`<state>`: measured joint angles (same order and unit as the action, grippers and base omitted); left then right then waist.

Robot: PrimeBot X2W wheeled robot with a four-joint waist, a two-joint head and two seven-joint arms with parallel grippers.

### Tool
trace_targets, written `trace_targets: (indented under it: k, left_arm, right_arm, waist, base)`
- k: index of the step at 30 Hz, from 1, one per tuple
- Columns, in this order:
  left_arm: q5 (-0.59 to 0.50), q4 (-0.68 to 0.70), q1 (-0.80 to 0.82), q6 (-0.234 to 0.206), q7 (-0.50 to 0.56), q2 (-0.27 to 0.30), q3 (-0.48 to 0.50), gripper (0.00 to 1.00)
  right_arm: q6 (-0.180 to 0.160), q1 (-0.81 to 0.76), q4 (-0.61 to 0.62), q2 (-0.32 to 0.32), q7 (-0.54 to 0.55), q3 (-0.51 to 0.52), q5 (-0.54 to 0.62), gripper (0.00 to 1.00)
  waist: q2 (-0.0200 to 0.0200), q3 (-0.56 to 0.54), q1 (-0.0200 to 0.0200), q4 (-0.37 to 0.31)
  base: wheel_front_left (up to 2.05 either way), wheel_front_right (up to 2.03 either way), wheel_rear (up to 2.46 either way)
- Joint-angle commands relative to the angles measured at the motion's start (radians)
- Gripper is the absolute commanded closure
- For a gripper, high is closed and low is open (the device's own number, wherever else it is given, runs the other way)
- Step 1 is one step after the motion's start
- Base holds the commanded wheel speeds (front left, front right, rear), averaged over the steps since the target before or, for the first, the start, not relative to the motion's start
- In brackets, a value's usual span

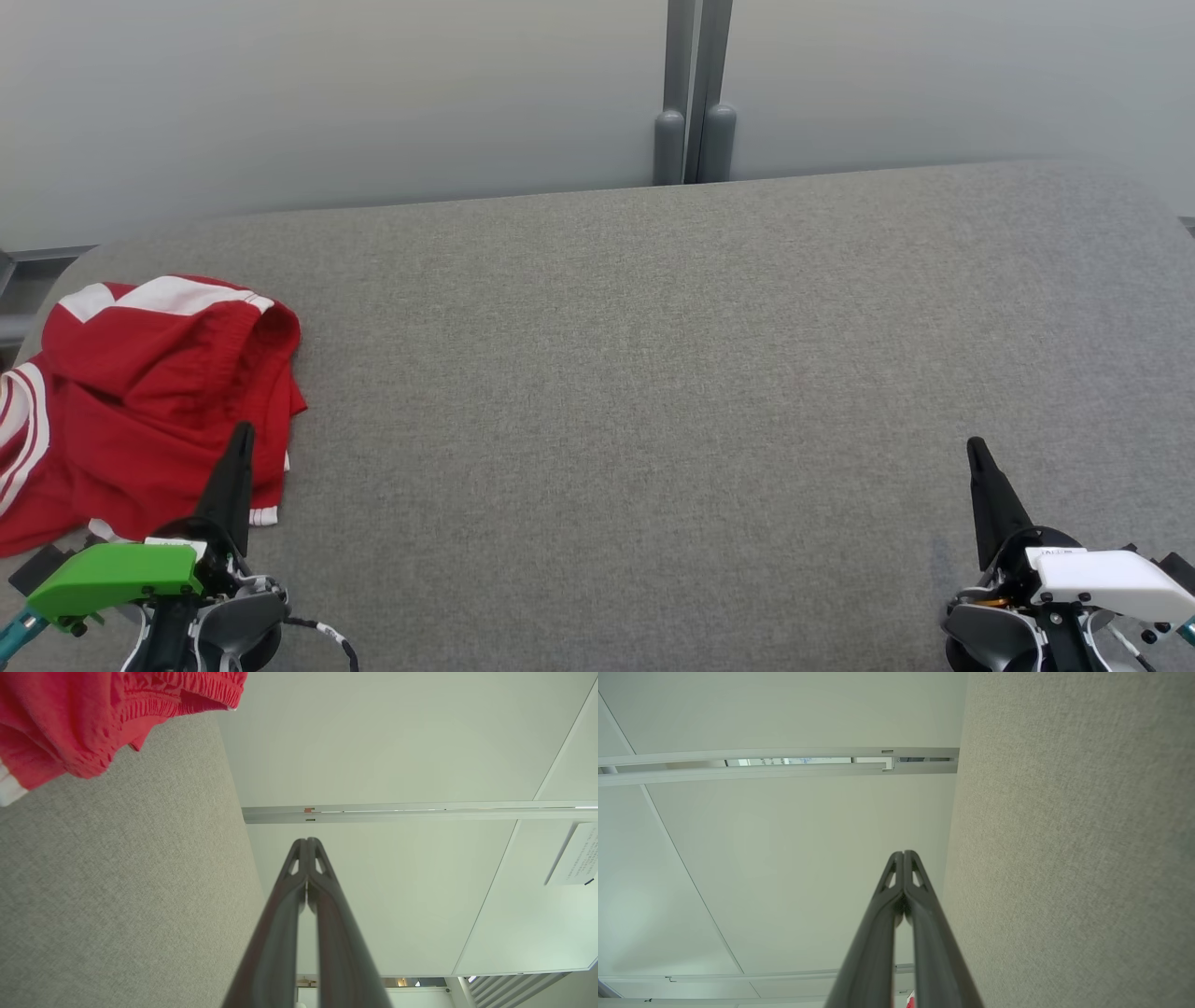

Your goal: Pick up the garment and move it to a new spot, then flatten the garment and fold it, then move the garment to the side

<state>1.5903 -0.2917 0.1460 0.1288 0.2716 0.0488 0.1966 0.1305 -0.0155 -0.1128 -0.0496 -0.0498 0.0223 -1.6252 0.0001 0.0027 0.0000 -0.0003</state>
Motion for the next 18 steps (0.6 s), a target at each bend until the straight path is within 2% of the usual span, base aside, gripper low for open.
trace_targets:
  k: [1,4,5,18]
  left_arm:
    - [0.011,0.004,0.012,0.005,0.001,0.002,0.003,1.00]
    - [0.011,0.004,0.012,0.005,0.001,0.002,0.003,1.00]
    - [0.000,-0.003,-0.002,0.000,-0.001,0.000,-0.001,0.00]
    - [-0.040,0.006,-0.028,-0.001,-0.080,0.000,-0.047,0.00]
  right_arm:
    - [0.000,-0.008,0.003,-0.001,0.004,0.000,0.000,1.00]
    - [0.000,-0.008,0.003,-0.001,0.004,0.000,0.000,1.00]
    - [0.000,0.000,-0.003,0.000,-0.001,-0.001,0.001,0.00]
    - [0.000,0.024,-0.039,0.002,-0.033,-0.025,0.054,0.00]
  waist:
    - [-0.0001,0.000,0.0000,0.000]
    - [-0.0001,0.000,0.0000,0.000]
    - [-0.0001,0.000,0.0000,0.000]
    - [-0.0001,0.000,0.0000,0.000]
  base:
    - [0.00,0.00,0.00]
    - [0.00,0.00,0.00]
    - [0.00,0.00,0.00]
    - [0.00,0.00,0.00]
